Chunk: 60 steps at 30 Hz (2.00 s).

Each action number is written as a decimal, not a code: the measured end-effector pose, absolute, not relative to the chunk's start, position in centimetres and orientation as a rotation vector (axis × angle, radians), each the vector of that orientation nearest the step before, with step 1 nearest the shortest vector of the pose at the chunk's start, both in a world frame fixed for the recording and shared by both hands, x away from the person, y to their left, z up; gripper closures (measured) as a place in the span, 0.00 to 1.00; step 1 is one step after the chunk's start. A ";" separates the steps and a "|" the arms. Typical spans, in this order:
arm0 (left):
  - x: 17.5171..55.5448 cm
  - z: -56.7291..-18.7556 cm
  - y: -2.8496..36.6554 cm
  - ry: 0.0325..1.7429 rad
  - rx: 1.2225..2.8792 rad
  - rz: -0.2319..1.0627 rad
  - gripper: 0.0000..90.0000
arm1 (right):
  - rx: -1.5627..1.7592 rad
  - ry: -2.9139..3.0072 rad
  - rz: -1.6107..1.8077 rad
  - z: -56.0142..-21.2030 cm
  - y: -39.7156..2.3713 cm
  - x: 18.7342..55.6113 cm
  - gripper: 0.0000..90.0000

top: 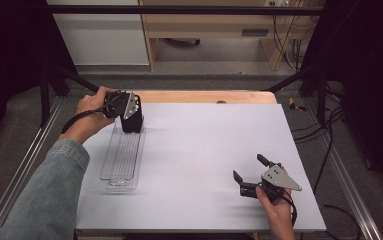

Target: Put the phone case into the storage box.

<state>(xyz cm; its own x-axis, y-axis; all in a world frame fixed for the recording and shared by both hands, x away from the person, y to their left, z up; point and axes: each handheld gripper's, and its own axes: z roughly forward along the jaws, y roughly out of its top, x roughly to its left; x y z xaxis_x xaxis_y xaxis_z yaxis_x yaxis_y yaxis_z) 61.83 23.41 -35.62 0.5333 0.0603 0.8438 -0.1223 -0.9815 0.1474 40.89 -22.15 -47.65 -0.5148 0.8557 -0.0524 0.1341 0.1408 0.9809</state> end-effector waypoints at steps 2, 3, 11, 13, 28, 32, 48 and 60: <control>61.9 -35.6 23.4 -0.051 2.579 1.432 0.89 | 0.954 1.773 1.424 -47.7 -22.2 40.9 0.03; 61.9 -35.7 23.5 -0.053 2.580 1.435 0.89 | 0.956 1.773 1.424 -47.7 -22.1 40.9 0.03; 62.1 -35.9 23.5 -0.044 2.585 1.433 0.82 | 0.954 1.773 1.426 -47.6 -22.2 40.9 0.03; 62.0 -36.0 23.4 -0.031 2.582 1.438 0.76 | 0.956 1.772 1.426 -47.6 -22.2 40.9 0.03; 61.0 -35.1 23.7 0.171 2.475 1.462 0.37 | 0.958 1.761 1.434 -47.5 -22.3 40.8 0.03; 60.7 -35.1 23.6 0.180 2.471 1.452 0.33 | 0.958 1.759 1.435 -47.5 -22.3 40.8 0.03; 59.7 -35.2 22.9 0.255 2.425 1.381 0.20 | 0.955 1.762 1.431 -47.5 -22.3 40.8 0.03; 59.7 -35.6 23.3 0.323 2.409 1.322 0.13 | 0.954 1.761 1.430 -47.5 -22.2 40.8 0.03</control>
<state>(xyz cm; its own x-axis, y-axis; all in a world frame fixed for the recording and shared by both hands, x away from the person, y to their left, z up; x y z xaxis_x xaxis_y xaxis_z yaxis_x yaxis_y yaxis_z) 59.66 23.35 -35.61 0.5327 0.3710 0.7606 0.0215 -0.9044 0.4261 40.75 -22.25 -47.47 -0.5102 0.8586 -0.0495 0.1277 0.1326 0.9829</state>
